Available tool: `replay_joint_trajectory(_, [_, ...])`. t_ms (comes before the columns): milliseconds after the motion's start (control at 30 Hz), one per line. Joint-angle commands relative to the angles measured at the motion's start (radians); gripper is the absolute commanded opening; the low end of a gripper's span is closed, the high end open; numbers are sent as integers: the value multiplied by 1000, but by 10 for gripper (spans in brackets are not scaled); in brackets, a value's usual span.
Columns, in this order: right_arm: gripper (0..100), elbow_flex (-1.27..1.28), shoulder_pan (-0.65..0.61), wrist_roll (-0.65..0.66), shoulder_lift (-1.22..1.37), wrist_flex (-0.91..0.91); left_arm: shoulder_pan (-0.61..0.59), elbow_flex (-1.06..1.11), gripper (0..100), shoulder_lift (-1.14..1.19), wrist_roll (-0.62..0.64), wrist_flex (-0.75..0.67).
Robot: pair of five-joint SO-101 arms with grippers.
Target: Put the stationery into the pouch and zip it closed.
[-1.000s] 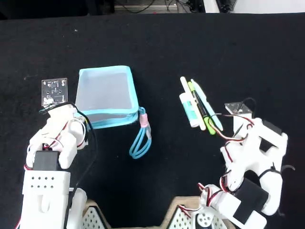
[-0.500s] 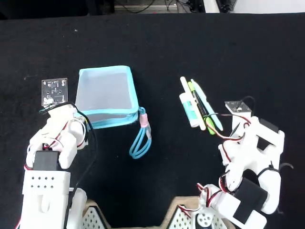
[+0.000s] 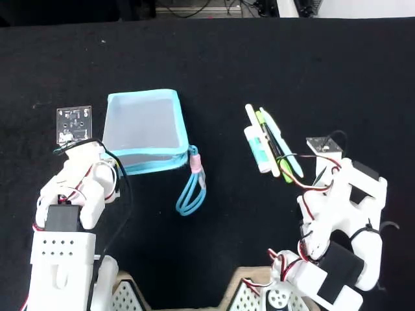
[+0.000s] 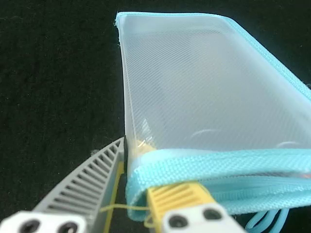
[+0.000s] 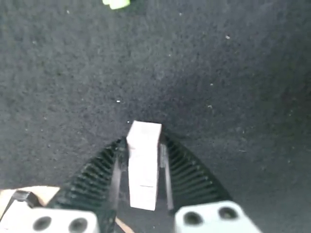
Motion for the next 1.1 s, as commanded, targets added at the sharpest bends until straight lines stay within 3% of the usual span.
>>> replay_joint_trajectory(0, [21, -87, -9, -9, -44, 43, -1, -5, 30, -2, 8, -6])
replay_joint_trajectory(300, [10, -381, -18, -72, -50, 324, -1, -5, 30, -2, 8, -8])
replay_joint_trajectory(600, [11, -440, -43, -68, -54, 365, -1, -4, 30, -2, 8, -14])
replay_joint_trajectory(867, [11, -392, -218, -164, -381, 367, -1, -4, 30, -2, 8, -14])
replay_joint_trajectory(1067, [11, -335, -489, -371, -791, 365, -1, -4, 30, -2, 8, -14])
